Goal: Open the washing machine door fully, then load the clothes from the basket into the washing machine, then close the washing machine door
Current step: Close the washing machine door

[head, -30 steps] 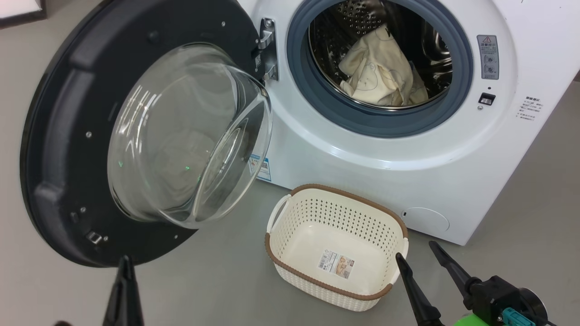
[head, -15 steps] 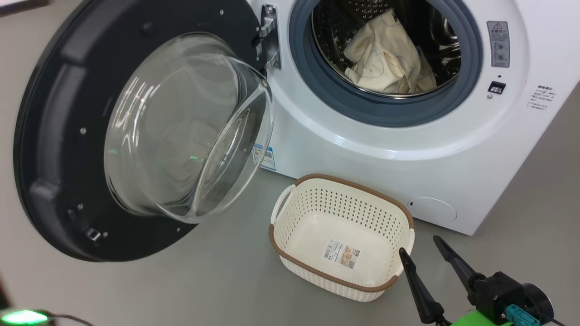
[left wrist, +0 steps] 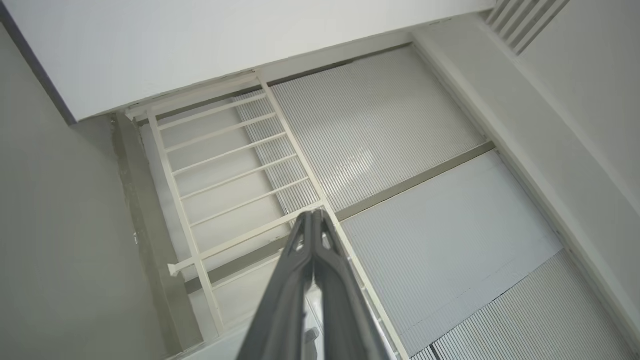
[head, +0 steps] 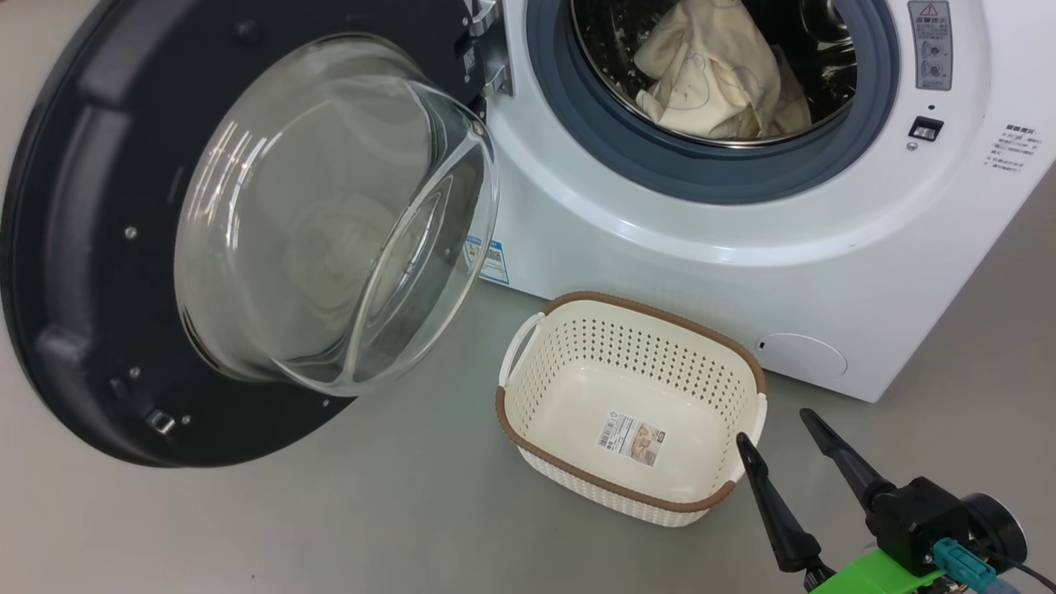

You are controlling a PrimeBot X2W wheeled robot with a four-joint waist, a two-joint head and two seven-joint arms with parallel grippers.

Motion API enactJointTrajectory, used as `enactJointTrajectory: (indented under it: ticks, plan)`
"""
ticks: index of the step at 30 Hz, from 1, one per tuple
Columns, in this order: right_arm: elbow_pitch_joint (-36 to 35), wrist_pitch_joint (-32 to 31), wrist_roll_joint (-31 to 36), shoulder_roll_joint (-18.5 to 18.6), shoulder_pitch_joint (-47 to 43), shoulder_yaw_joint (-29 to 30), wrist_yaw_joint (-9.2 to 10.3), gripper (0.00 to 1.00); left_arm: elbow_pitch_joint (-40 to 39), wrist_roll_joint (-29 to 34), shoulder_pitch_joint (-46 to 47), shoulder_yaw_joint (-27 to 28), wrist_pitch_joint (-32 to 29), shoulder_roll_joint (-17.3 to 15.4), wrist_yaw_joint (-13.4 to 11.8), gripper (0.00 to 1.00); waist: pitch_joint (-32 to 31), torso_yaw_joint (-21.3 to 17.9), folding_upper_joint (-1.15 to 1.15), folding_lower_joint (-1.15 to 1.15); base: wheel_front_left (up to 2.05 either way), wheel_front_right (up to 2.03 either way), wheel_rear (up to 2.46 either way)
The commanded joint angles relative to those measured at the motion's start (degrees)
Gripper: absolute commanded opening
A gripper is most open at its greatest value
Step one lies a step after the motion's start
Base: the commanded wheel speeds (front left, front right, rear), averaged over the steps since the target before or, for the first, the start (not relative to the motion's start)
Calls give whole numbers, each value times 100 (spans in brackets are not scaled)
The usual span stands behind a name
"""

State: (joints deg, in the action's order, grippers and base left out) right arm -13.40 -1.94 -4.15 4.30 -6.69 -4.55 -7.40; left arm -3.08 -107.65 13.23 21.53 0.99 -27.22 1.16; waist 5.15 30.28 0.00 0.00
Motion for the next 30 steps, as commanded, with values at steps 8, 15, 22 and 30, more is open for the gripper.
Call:
enactJointTrajectory:
  ticks: [8,15,22,30]
  plan:
    - [-226,-45,-62,175,353,-240,-9,100,1804,3,1471,-466,-870,-1220,-531,0,179,-159,0,0,0,0,0]
    - [-270,-88,-94,218,431,-244,-9,100,2416,250,1933,-961,-1412,-1638,-635,0,355,-356,0,0,0,0,0]
    - [-276,-85,-134,259,460,-223,-9,100,2456,474,2058,-1527,-1959,-1737,-635,0,455,-403,0,0,0,0,0]
    - [-265,-77,-177,278,510,-245,-9,100,2456,567,2019,-1943,-2464,-1717,-606,0,537,-431,0,0,0,0,0]
